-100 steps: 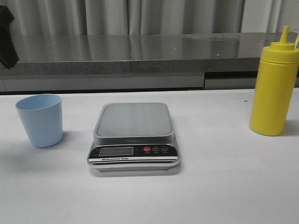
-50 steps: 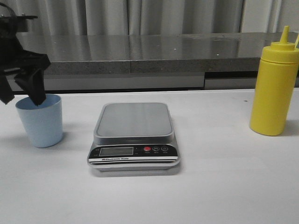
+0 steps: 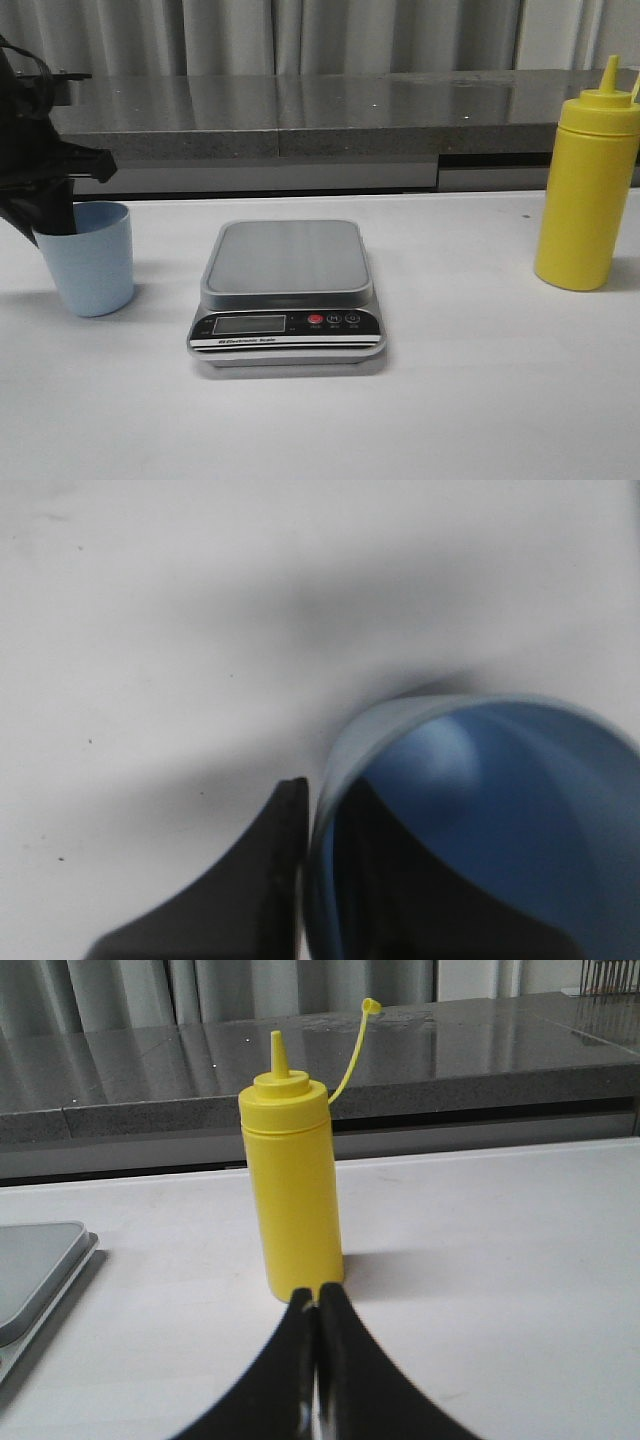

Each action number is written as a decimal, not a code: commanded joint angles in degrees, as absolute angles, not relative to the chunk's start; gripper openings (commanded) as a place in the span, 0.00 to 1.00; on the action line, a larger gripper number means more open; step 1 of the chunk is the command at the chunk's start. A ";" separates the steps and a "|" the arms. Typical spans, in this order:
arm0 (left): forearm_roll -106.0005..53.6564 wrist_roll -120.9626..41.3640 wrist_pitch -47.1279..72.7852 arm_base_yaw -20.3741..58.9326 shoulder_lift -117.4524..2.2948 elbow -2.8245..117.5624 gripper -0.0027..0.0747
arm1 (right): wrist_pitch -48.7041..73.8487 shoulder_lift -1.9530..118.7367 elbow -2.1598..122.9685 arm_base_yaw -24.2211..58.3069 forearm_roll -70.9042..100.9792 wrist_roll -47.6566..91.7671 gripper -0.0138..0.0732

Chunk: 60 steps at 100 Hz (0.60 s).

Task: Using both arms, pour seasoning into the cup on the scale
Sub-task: 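Lift the cup with the left gripper and lower it onto the scale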

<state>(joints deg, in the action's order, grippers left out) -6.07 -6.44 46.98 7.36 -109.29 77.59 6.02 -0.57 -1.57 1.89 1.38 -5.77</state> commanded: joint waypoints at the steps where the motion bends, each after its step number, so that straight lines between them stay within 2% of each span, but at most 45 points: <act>1: -7.63 -6.05 45.40 7.65 -106.35 79.31 0.01 | 1.55 -1.78 -0.58 1.57 0.84 -5.60 0.08; 38: -8.88 -6.05 42.88 8.63 -97.79 79.67 0.01 | 1.55 -1.78 -0.58 1.57 0.84 -5.60 0.08; 60: -9.00 -9.39 47.20 16.23 -97.51 86.65 0.01 | 1.55 -1.78 -0.58 1.57 0.84 -5.60 0.08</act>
